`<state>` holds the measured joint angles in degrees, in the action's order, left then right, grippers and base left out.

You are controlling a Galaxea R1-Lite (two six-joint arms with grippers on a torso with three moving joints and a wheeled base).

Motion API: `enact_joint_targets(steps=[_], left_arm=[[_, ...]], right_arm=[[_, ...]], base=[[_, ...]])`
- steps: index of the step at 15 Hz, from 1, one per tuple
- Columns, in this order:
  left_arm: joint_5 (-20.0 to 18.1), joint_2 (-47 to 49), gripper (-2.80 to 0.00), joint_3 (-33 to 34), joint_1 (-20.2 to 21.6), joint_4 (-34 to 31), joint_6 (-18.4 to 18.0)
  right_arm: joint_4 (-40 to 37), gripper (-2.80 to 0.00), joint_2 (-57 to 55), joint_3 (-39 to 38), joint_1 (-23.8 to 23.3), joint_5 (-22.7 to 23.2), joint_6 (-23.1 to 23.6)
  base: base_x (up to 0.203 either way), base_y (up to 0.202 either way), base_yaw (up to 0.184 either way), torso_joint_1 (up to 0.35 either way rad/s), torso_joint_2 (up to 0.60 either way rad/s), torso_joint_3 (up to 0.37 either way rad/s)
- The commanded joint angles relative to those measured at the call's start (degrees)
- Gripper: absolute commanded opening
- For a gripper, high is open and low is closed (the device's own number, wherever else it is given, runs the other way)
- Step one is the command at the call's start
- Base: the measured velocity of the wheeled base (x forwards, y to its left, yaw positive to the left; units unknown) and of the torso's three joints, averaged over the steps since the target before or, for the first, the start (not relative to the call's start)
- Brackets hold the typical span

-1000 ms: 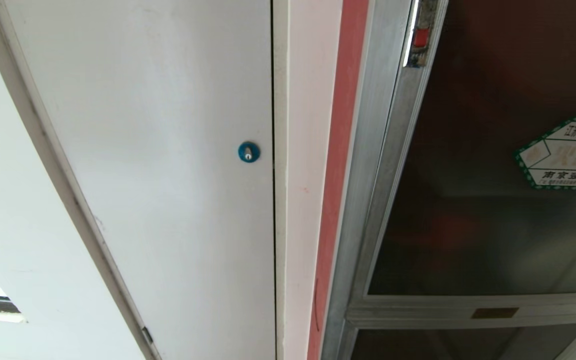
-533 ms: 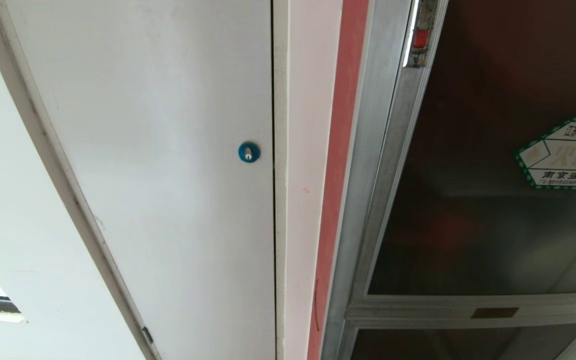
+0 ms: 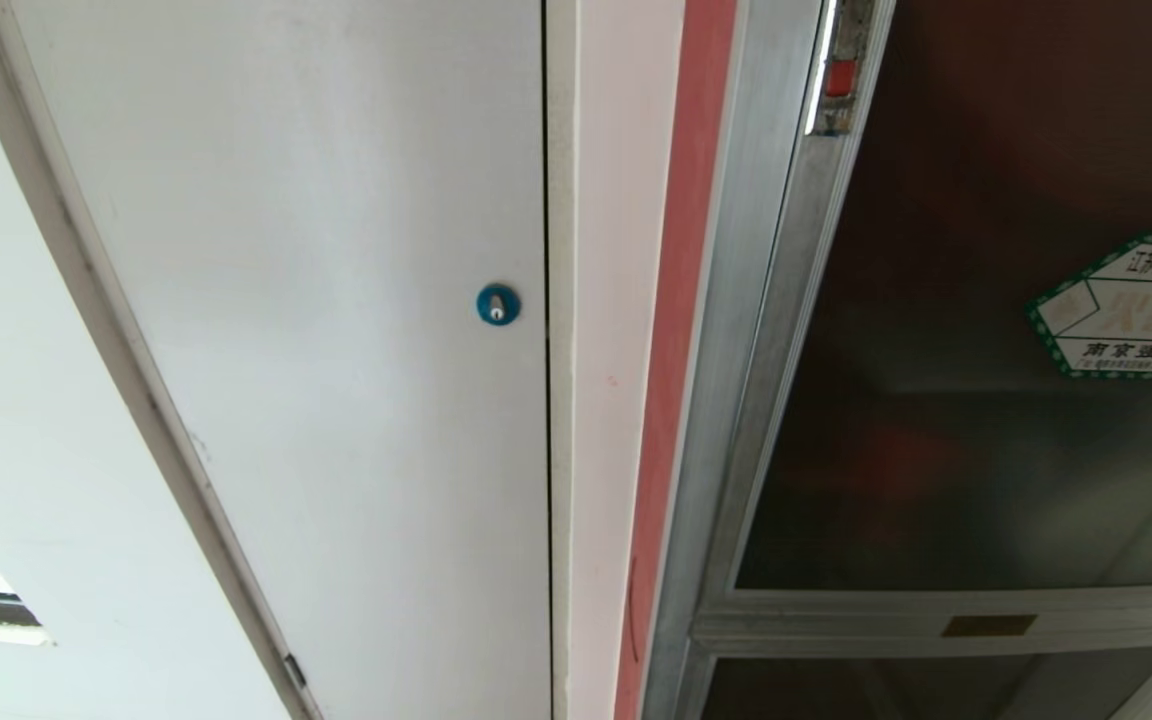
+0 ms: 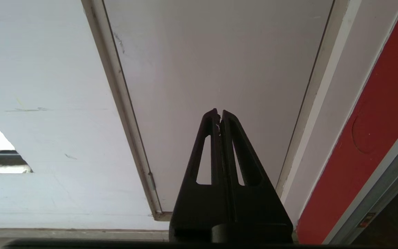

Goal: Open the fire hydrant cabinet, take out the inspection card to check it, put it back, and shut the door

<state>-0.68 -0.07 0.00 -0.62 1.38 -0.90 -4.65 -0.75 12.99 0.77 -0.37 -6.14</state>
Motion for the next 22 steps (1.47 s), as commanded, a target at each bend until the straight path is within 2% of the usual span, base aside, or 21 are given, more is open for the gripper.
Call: enact_joint_targets(steps=[1,3,5,9,22], left_arm=[[0.0,0.1,-2.80,0.8,0.0,0.0,0.0],[0.0,0.1,-2.80,0.8,0.0,0.0,0.0],[0.0,0.1,-2.80,0.7,0.0,0.0,0.0],[0.0,0.1,-2.80,0.8,0.0,0.0,0.0],[0.0,0.1,-2.80,0.8,0.0,0.0,0.0]], right_arm=[[9.2,-2.80,0.7,-9.0,0.0,-0.4,1.4],[12.8,-2.80,0.7,-13.1,0.0,-0.5,3.6],[11.9,-2.80,0.7,-13.2,0.0,-0.6,3.5],[4.9,-2.80,0.7,-13.2,0.0,-0.5,3.7],[5.2,-2.80,0.7,-13.2,0.0,-0.3,3.7]], base=[[0.000,0.000,0.000,0.000,0.00,0.000],[0.000,0.000,0.000,0.000,0.00,0.000],[0.000,0.000,0.000,0.000,0.00,0.000],[0.000,0.000,0.000,0.000,0.00,0.000],[0.000,0.000,0.000,0.000,0.00,0.000]])
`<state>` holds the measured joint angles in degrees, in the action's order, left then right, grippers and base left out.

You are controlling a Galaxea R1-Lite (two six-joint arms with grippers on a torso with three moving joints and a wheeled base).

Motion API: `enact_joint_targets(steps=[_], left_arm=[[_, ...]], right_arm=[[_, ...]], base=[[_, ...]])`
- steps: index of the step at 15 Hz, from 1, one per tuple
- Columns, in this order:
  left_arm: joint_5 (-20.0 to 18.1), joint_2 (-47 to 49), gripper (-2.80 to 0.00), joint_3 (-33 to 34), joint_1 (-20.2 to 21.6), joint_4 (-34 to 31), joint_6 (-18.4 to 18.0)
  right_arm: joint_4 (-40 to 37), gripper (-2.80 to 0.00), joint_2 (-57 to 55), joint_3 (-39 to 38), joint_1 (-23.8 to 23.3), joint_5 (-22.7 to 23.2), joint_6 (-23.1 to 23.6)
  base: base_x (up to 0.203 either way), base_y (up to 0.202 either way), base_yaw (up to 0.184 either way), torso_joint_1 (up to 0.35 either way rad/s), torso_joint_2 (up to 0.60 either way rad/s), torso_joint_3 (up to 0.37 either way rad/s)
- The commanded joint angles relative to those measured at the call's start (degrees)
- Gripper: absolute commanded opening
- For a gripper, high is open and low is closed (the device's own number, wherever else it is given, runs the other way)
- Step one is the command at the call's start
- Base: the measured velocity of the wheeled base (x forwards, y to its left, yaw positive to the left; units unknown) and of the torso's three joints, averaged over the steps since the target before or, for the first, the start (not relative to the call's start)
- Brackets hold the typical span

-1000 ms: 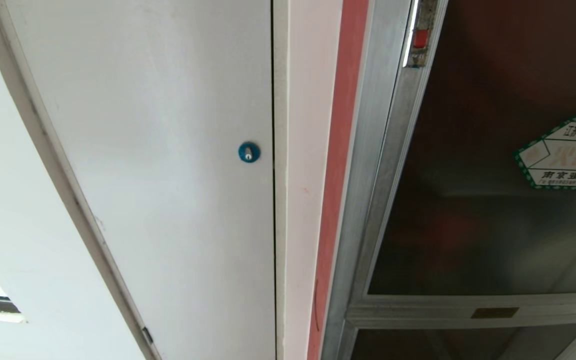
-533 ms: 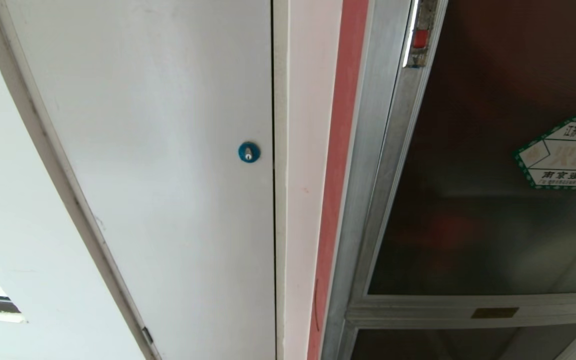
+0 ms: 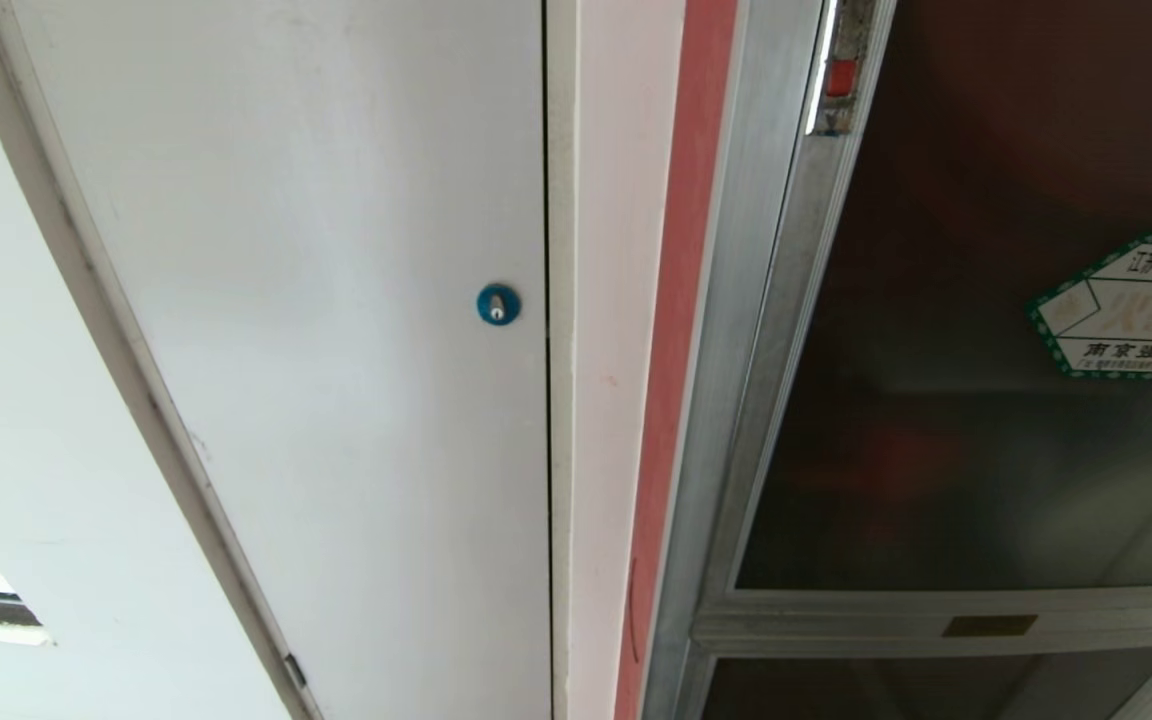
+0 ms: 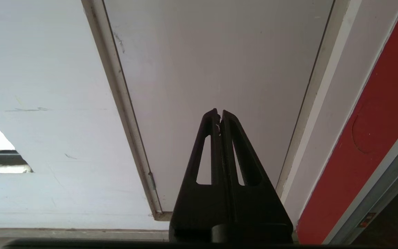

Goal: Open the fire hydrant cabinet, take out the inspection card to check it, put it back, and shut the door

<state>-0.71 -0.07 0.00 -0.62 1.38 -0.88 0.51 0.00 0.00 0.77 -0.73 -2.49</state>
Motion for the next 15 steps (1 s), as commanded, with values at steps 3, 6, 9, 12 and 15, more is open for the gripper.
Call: enact_joint_targets(steps=[3,6,9,12,15], left_arm=[[0.0,0.1,-2.80,0.8,0.0,0.0,0.0],[0.0,0.1,-2.80,0.8,0.0,0.0,0.0],[0.0,0.1,-2.80,0.8,0.0,0.0,0.0],[0.0,0.1,-2.80,0.8,0.0,0.0,0.0],[0.0,0.1,-2.80,0.8,0.0,0.0,0.0]], right_arm=[[0.0,-2.80,-0.1,-0.2,0.0,0.0,0.0],[0.0,-2.80,-0.1,-0.2,0.0,0.0,-0.1],[0.0,-2.80,-0.1,-0.2,0.0,0.0,-0.1],[0.0,-2.80,-0.1,-0.2,0.0,0.0,-0.1],[0.0,-2.80,-0.1,-0.2,0.0,-0.1,-0.1]], base=[[0.000,0.000,0.000,0.000,0.00,0.000],[0.000,0.000,0.000,0.000,0.00,0.000],[0.000,0.000,0.000,0.000,0.00,0.000],[0.000,0.000,0.000,0.000,0.00,0.000],[0.000,0.000,0.000,0.000,0.00,0.000]])
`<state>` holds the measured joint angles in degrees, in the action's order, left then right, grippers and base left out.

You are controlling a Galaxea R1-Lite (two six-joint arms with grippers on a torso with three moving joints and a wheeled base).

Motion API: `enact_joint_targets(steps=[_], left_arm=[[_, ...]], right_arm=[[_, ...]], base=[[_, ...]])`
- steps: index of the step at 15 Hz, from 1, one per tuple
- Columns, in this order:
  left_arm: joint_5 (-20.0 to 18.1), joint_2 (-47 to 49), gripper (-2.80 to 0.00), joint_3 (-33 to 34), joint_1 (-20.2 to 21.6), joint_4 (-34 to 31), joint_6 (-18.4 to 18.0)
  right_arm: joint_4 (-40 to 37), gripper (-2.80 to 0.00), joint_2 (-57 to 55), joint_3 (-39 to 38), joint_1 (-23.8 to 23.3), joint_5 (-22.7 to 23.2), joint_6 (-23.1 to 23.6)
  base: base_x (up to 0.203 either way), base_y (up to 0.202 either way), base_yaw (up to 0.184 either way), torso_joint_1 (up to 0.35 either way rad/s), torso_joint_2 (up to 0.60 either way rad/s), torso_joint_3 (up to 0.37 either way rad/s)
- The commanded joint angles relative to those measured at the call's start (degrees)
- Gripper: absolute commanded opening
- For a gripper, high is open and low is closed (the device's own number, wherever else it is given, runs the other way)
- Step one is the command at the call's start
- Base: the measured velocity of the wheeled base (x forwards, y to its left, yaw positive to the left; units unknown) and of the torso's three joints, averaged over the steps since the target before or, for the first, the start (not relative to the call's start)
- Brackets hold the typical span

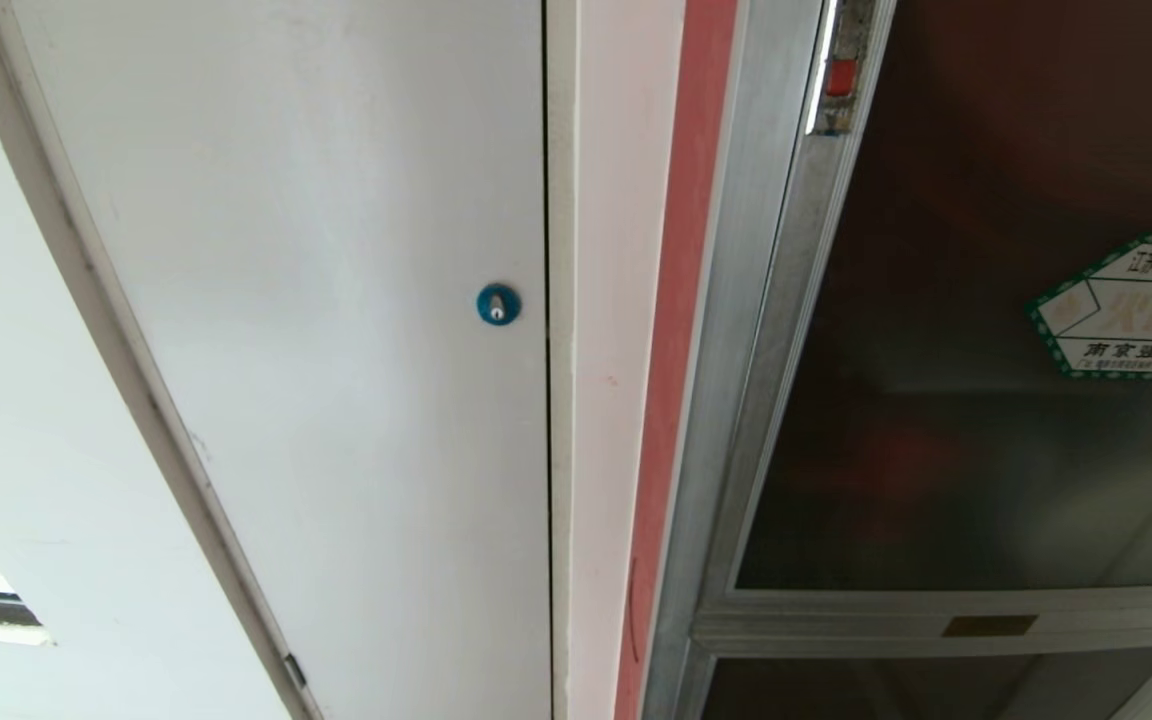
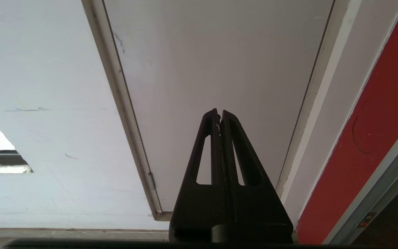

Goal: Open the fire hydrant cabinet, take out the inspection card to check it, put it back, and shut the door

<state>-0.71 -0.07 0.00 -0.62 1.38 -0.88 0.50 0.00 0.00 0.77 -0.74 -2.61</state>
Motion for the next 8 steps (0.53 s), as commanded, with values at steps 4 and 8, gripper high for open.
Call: enact_joint_targets(steps=[4,8], left_arm=[[0.0,0.1,-2.80,0.8,0.0,0.0,0.0],[0.0,0.1,-2.80,0.8,0.0,0.0,0.0]], right_arm=[[0.0,-2.80,-0.1,-0.2,0.0,0.0,0.3],[0.0,-2.80,-0.1,-0.2,0.0,0.0,0.1]], base=[[0.000,0.000,0.000,0.000,0.00,0.000],[0.000,0.000,0.000,0.000,0.00,0.000]])
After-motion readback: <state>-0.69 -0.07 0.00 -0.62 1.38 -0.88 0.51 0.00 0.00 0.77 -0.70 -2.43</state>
